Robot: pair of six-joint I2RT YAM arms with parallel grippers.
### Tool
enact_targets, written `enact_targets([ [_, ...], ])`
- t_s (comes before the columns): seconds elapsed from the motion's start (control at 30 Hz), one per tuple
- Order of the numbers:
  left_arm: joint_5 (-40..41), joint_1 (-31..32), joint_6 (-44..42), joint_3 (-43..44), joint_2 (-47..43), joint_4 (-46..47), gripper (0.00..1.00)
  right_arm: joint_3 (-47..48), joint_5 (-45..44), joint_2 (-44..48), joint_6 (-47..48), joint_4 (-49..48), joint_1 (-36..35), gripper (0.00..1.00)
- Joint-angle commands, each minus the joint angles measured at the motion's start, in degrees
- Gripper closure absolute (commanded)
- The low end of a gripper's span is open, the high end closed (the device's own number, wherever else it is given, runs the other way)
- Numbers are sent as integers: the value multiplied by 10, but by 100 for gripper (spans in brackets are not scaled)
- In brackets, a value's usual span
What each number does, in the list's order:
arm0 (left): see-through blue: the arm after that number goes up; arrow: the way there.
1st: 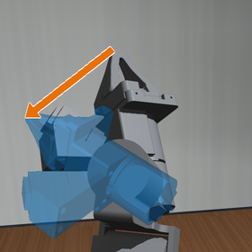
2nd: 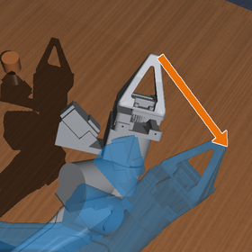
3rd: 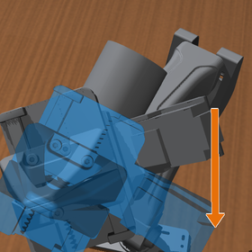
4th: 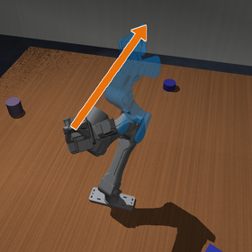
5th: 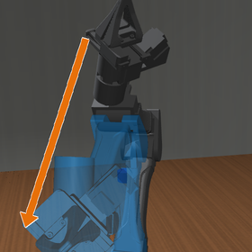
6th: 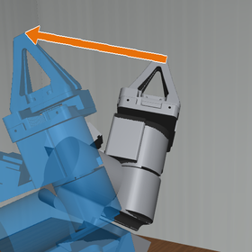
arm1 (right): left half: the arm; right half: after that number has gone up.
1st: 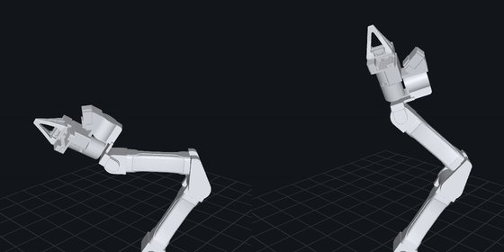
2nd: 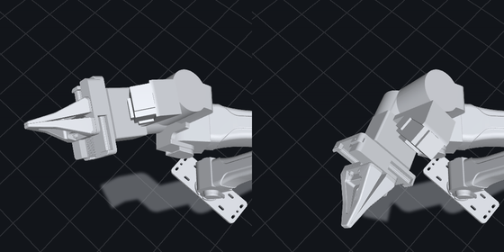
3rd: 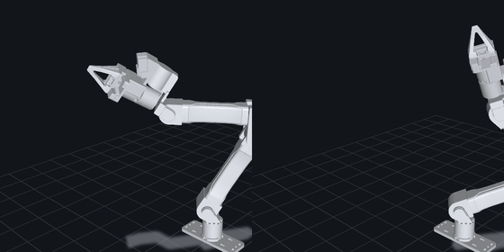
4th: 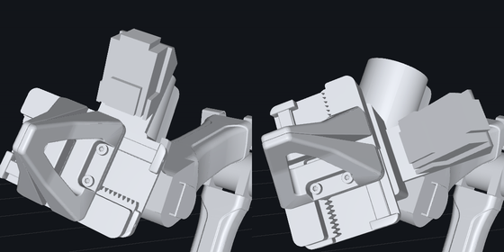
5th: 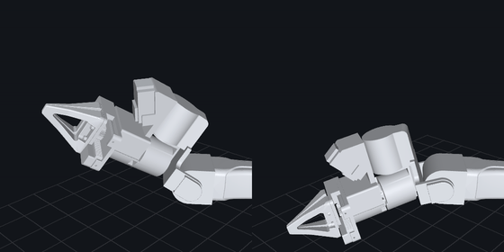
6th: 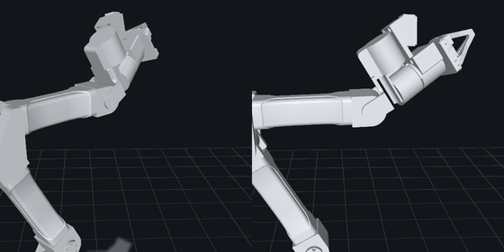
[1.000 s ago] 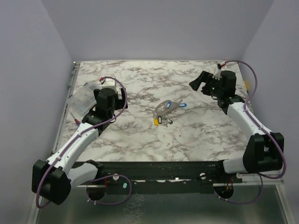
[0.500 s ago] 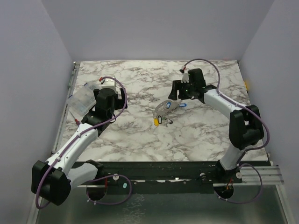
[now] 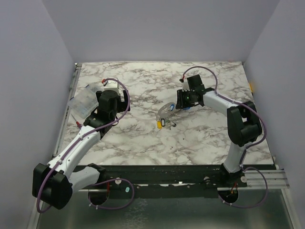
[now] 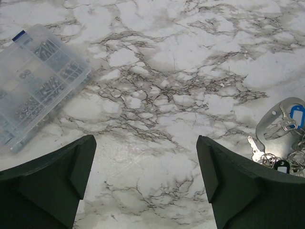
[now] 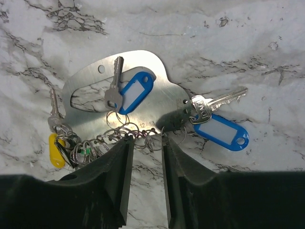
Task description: Put the keys on the keyring
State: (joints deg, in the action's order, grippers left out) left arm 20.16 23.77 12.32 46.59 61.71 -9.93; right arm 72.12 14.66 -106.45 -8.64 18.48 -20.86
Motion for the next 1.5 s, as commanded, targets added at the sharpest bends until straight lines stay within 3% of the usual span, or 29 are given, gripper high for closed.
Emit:
enact_targets([
  [0.0, -13, 4, -6, 2, 1, 7, 5, 0, -10, -9, 6, 22, -5, 62],
  [0.33, -18, 4, -5, 3, 5, 6, 6, -20, -10, -16, 4, 20, -10, 69],
  [0.93, -16, 4, -7, 3, 6, 6, 6, -20, -10, -41, 4, 19, -11, 66],
  [1.03, -16, 4, -7, 2, 6, 6, 6, -20, -8, -42, 5, 16, -11, 71],
  [1.23, -16, 4, -8, 2, 6, 7, 6, -17, -8, -41, 6, 15, -11, 98],
  [1.47, -16, 5, -8, 2, 4, 7, 6, -18, -20, -6, 6, 20, -14, 99],
])
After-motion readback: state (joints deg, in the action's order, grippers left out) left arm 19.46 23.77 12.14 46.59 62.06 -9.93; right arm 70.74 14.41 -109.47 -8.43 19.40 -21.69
